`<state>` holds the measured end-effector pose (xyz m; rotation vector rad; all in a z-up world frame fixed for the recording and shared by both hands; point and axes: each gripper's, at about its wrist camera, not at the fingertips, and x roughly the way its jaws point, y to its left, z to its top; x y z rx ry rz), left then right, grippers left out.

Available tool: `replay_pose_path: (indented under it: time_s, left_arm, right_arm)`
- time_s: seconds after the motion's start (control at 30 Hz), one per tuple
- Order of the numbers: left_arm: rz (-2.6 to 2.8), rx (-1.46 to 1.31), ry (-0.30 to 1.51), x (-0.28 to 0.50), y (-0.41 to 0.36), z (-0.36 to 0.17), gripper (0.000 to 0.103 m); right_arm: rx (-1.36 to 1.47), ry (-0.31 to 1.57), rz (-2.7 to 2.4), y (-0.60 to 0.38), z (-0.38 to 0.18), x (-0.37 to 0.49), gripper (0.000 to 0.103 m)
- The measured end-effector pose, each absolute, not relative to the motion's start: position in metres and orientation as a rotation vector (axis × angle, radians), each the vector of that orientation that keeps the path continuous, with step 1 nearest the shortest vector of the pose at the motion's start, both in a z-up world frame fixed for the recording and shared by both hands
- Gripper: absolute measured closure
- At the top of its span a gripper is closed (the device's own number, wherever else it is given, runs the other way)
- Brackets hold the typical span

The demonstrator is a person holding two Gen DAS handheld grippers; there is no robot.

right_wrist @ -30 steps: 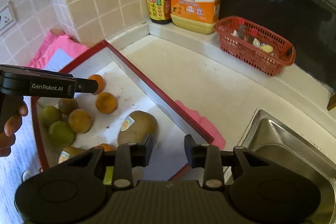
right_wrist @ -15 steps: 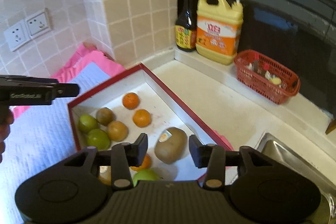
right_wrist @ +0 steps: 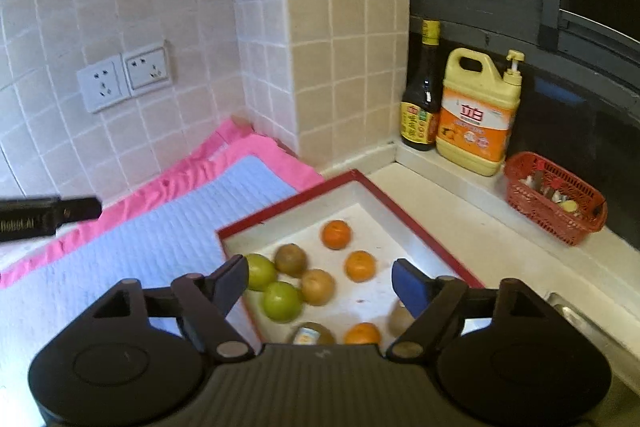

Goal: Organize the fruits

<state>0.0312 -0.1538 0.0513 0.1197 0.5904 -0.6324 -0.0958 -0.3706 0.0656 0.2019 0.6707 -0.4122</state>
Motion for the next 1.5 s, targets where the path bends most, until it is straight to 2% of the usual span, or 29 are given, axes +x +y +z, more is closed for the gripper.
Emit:
replay_pose_path:
  time_s: [0.27,0.6,1.5]
  left_arm:
    - [-0.527,0.136,0.595,0.005,-0.121,0.035,0.023]
    - [-0.568,0.133,0.673,0.000,-0.126,0.007,0.023]
    - [-0.640,0.156,0.691,0.000,-0.137,0.005,0.023]
  right_arm:
    - [0.200,0.704,-0.478,-0.338,0.048,-0.088,0.022]
    - [0.227,0.768,-0.544,-0.331,0.026,-0.093,0.022]
    - [0.275,0.799,-0.545,-0.342,0.019,-0.094,0.022]
